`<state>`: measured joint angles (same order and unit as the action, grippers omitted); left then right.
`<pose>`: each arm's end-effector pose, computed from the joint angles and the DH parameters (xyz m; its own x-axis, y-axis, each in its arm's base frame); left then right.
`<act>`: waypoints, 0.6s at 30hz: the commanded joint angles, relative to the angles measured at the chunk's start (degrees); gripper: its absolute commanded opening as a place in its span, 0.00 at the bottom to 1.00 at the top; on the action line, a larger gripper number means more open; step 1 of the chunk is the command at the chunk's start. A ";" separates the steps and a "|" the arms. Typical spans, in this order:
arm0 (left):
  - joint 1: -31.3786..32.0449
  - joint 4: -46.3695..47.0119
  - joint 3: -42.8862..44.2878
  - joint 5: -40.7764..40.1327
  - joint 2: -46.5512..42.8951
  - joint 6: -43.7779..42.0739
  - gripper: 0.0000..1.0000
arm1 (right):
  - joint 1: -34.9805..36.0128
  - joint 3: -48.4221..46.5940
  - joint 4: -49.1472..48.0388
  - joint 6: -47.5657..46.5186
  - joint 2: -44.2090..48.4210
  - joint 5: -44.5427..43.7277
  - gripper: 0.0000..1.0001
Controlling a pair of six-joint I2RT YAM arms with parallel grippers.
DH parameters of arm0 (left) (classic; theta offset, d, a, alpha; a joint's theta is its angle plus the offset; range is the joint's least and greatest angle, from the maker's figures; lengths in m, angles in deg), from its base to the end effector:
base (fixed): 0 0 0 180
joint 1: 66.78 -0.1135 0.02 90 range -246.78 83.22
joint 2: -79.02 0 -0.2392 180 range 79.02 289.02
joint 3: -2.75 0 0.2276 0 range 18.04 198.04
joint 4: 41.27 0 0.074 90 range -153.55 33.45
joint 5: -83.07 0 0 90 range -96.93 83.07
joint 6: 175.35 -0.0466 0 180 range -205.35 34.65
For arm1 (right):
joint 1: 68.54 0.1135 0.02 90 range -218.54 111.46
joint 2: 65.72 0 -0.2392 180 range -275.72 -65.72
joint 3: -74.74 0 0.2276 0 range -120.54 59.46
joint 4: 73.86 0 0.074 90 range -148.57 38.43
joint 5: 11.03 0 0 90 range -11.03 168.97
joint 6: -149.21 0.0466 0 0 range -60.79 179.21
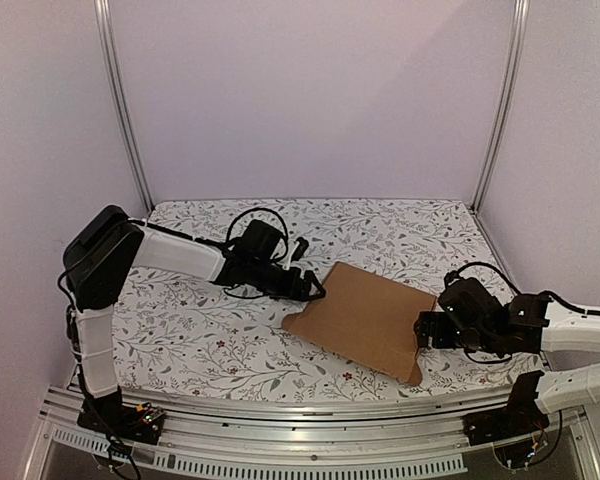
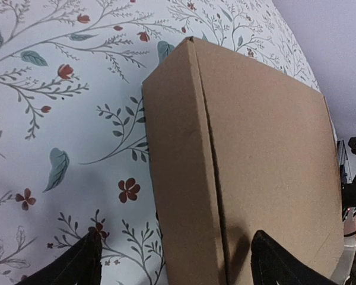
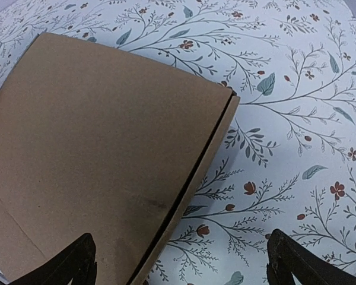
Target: Fold the paper box
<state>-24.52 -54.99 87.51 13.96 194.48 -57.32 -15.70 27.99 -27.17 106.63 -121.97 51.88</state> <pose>0.2867 -0.2830 0.1310 -0.8411 0.1710 -0.5132 0.4775 0.6804 -0.5559 0.1231 0.1273 0.1789 -0.7493 0.0966 -0.6551 -0.0070 0.9881 0.1537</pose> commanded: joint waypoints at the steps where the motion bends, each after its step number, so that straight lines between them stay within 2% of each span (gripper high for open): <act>1: -0.55 1.15 1.33 4.51 1.74 1.86 0.84 | -2.94 3.47 -5.79 5.34 0.30 8.35 0.98; 7: -1.33 1.75 0.09 6.09 2.21 3.27 0.78 | -7.22 6.57 -13.80 7.35 -1.00 15.53 0.90; 18: -1.57 3.43 -7.61 4.89 -2.37 5.63 0.65 | -8.26 6.04 -25.01 7.51 -9.90 21.71 0.63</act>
<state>-25.24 -51.30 84.34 19.68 194.64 -52.60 -23.61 34.16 -46.14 114.21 -128.46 69.82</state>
